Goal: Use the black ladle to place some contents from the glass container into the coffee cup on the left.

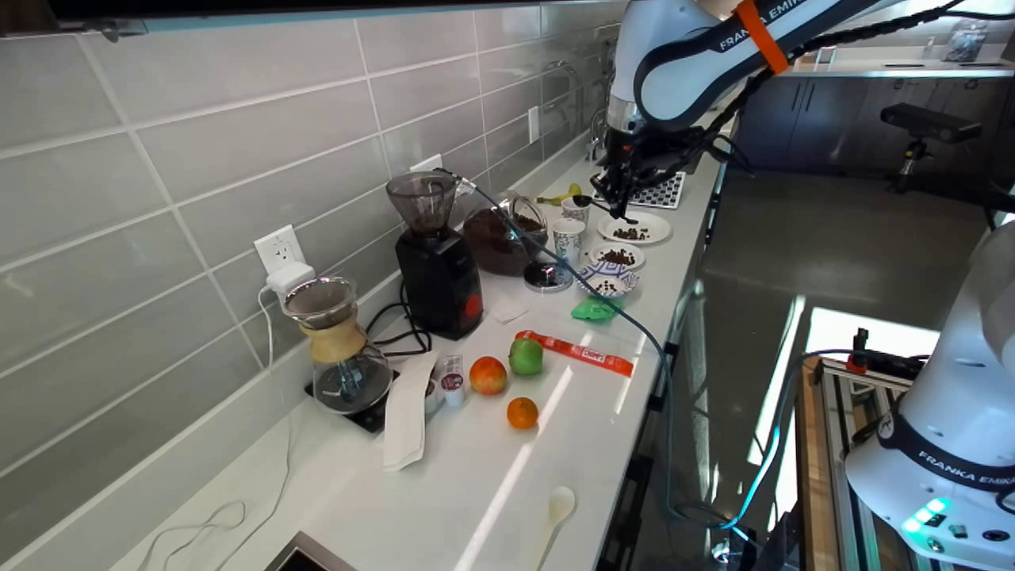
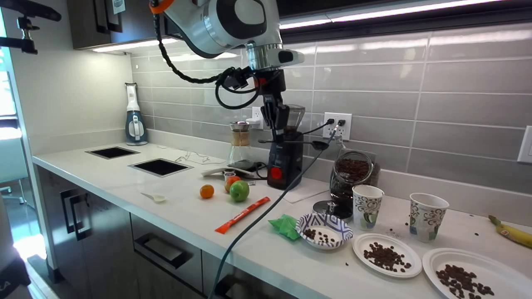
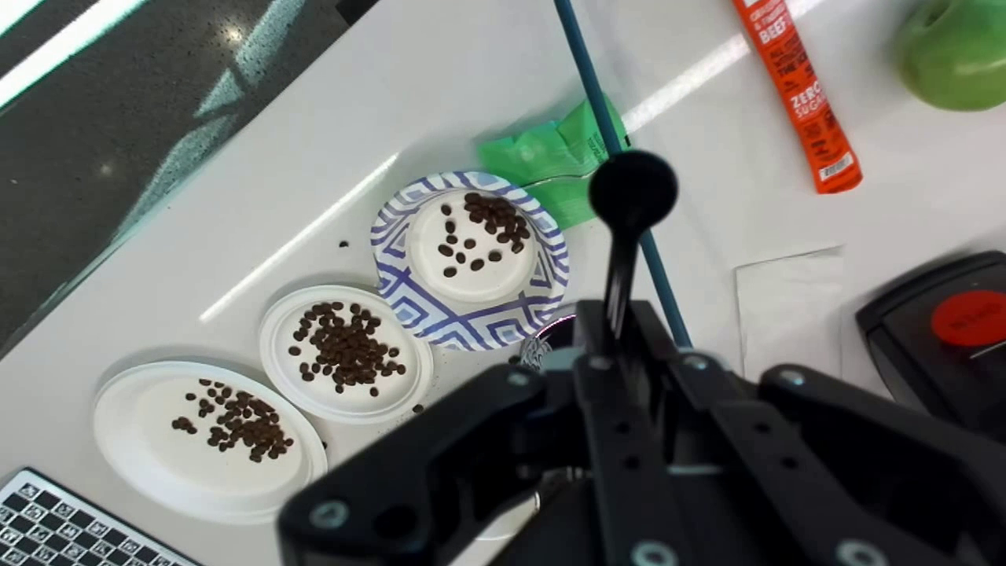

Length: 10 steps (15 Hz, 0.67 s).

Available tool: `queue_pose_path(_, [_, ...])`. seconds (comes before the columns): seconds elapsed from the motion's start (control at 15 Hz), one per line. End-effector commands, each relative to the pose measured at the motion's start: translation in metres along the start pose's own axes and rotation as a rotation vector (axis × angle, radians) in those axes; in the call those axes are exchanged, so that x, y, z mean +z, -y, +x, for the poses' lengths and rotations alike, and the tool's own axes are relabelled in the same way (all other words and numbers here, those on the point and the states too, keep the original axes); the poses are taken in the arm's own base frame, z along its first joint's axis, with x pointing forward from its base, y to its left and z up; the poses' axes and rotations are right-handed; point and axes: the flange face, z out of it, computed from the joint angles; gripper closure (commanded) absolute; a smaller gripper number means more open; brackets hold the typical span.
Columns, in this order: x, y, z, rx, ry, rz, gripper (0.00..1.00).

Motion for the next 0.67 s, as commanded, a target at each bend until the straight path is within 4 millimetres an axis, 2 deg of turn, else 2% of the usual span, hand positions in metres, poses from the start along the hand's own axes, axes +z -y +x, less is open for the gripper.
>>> queue_pose_path(0.0, [0.003, 0.002, 0.002, -0.024, 0.011, -0.011, 0.98])
queue_pose_path(0.33, [0.019, -0.007, 0.034, -0.143, -0.017, -0.129, 0.98])
queue_pose_path(0.6, [0.036, -0.01, 0.065, -0.317, -0.022, -0.188, 0.98])
